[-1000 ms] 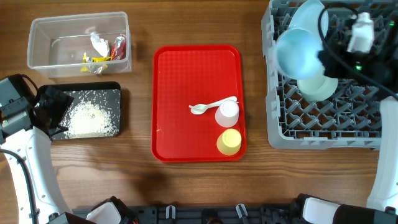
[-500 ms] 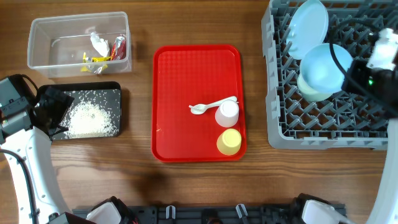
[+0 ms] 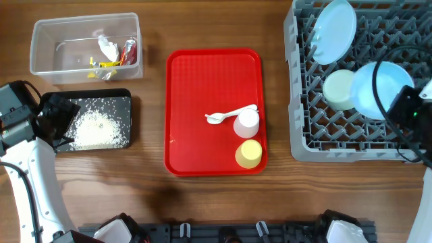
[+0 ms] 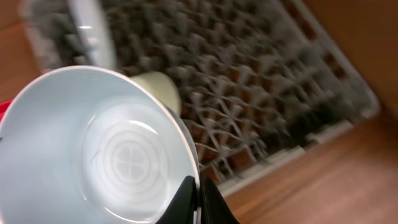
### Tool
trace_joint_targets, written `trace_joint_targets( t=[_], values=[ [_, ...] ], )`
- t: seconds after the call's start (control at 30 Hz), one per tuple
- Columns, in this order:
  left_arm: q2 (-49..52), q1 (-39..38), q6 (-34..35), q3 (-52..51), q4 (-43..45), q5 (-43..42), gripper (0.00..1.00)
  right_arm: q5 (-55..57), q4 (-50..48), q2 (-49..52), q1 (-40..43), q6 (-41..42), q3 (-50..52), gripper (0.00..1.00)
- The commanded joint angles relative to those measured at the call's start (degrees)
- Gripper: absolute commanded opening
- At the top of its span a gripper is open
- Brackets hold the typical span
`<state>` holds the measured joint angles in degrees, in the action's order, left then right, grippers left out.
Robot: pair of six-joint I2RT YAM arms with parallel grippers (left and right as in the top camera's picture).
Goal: Sort waste into correct bins and load items into the dishwasher rack
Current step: 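Lift the light-blue bowl and carry it to the dish rack, then tilt the light-blue bowl upright into the rack slots with the right gripper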
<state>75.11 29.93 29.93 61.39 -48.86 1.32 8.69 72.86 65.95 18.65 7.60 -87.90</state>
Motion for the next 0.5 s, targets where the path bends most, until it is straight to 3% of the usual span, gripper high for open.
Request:
trace_joint_targets(
  t=[0.0, 0.2, 0.47],
  values=[
    [0.44, 0.24, 0.55, 0.5, 0.02, -0.66, 1.0, 8.92, 2.27, 1.53, 0.28, 6.14, -0.66, 0.04],
    [0.44, 0.24, 0.55, 0.5, 0.39, -0.68, 1.0, 5.6, 3.82, 3.61, 0.28, 7.1, -0.66, 0.04],
    [0.44, 0.24, 0.55, 0.5, -0.07, -0.68, 1.0, -19.89, -2.01, 4.0, 0.28, -4.2, -0.66, 0.04]
  ],
)
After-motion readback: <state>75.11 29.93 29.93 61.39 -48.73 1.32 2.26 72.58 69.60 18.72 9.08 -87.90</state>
